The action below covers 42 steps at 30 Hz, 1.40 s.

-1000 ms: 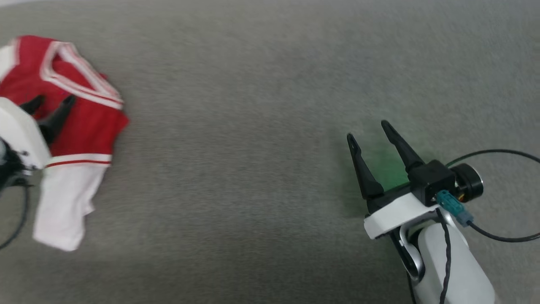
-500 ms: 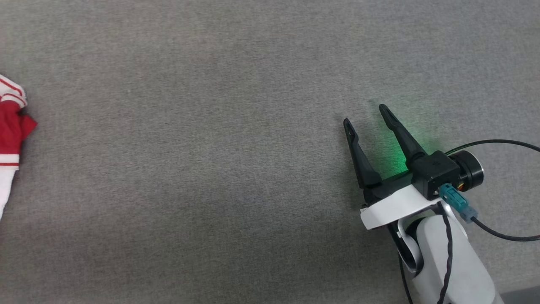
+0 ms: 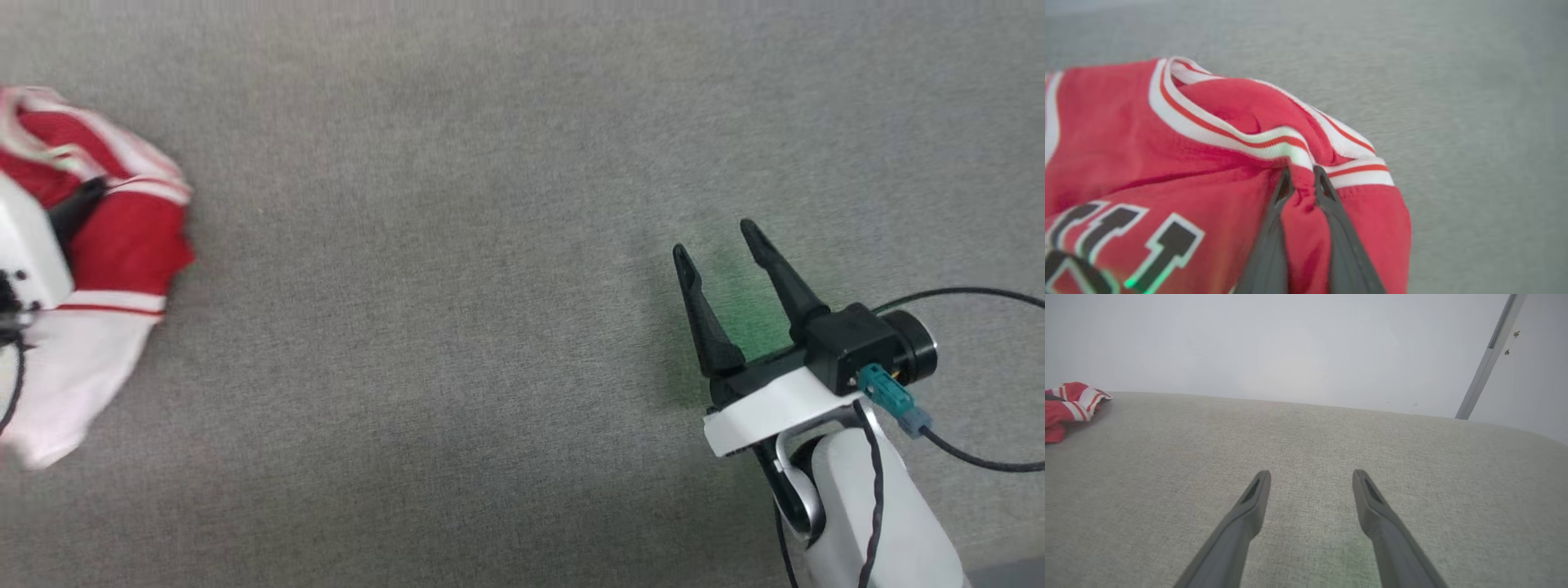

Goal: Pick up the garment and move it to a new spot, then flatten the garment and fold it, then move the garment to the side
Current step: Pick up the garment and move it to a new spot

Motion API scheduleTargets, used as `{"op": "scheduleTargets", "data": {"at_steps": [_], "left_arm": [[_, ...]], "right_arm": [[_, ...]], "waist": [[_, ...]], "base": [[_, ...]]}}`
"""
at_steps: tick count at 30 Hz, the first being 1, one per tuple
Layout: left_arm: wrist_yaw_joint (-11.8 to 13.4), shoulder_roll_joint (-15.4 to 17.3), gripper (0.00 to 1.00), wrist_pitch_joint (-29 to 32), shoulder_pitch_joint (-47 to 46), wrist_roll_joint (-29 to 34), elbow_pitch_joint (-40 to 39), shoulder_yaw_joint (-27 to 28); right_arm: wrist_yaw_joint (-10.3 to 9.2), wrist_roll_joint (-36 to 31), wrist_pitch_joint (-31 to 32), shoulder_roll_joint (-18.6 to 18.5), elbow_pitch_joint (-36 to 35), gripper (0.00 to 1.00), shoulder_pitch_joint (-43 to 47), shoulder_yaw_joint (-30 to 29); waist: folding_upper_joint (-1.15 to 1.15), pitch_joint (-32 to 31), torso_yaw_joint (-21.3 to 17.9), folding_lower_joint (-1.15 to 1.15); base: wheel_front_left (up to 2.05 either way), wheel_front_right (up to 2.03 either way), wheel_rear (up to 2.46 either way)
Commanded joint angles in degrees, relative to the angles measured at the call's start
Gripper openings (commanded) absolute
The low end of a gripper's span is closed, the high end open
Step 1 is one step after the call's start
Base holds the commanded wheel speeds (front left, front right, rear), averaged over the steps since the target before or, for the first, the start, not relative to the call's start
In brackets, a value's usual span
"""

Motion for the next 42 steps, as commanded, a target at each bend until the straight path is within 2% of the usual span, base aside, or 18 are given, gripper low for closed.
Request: {"op": "scheduleTargets", "data": {"at_steps": [1,6,10,17,18,21,24,28,31,34,42], "left_arm": [[0.0,0.6,0.0,-0.6,-1.1,0.3,-1.7,-0.6],[0.0,1.2,0.0,-2.5,-3.5,3.3,-12.2,-6.8],[0.0,0.1,0.0,-2.8,-7.1,5.7,-19.2,-12.0],[0.0,-5.3,0.0,-1.7,-16.1,10.0,-28.1,-23.0],[0.0,-7.5,0.0,-1.7,-18.0,11.5,-29.4,-25.1],[0.0,-11.4,0.0,-1.0,-19.4,12.2,-32.1,-26.5],[0.0,-12.4,0.0,3.2,-17.9,14.4,-34.6,-26.7],[0.0,-11.3,0.0,9.4,-14.4,15.6,-36.3,-26.7],[0.0,-9.4,0.0,12.8,-12.0,15.0,-35.8,-26.7],[0.0,-7.4,0.0,16.2,-10.5,16.9,-35.3,-26.7],[0.0,-5.3,0.0,20.9,-7.5,18.3,-31.7,-27.1]], "right_arm": [[-0.04,0.6,-0.1,0.0,0.0,1.0,0.6,-0.1],[-0.04,2.4,-0.1,0.0,-0.1,1.0,1.9,-0.2],[-0.04,4.0,-0.1,0.0,-0.8,1.0,2.6,-0.5],[-0.04,7.8,-0.1,0.0,-2.7,1.0,3.5,-0.6],[-0.04,8.9,-0.1,0.0,-3.1,1.0,3.9,-0.5],[-0.04,10.4,-0.1,0.0,-3.6,1.0,4.8,-0.8],[-0.04,12.0,-0.1,0.1,-4.3,1.0,5.5,-0.6],[-0.04,13.5,-0.1,0.0,-4.9,1.0,6.3,0.1],[-0.04,14.3,-0.1,0.0,-5.3,1.0,6.9,0.0],[-0.04,15.1,-0.1,0.0,-5.9,1.0,7.3,-0.1],[-0.04,15.8,-0.1,0.0,-6.4,1.0,7.4,0.5]], "waist": [[0.0,-1.4,-0.4,0.0],[0.0,-2.6,-2.2,0.0],[0.0,-2.3,-4.9,0.0],[0.0,-0.1,-11.7,0.0],[0.0,0.7,-13.6,0.0],[0.0,1.4,-16.2,0.0],[0.0,2.1,-18.6,0.0],[0.0,2.6,-21.3,0.0],[0.0,2.8,-22.5,0.0],[0.0,3.1,-23.2,0.0],[0.0,3.9,-23.6,0.0]], "base": [[0.0,0.0,0.0],[0.0,0.0,0.0],[0.0,0.0,0.0],[0.0,0.0,0.0],[0.0,0.0,0.0],[0.0,0.0,0.0],[0.0,0.0,0.0],[0.0,0.0,0.0],[0.0,0.0,0.0],[0.0,0.0,0.0],[0.0,0.0,0.0]]}}
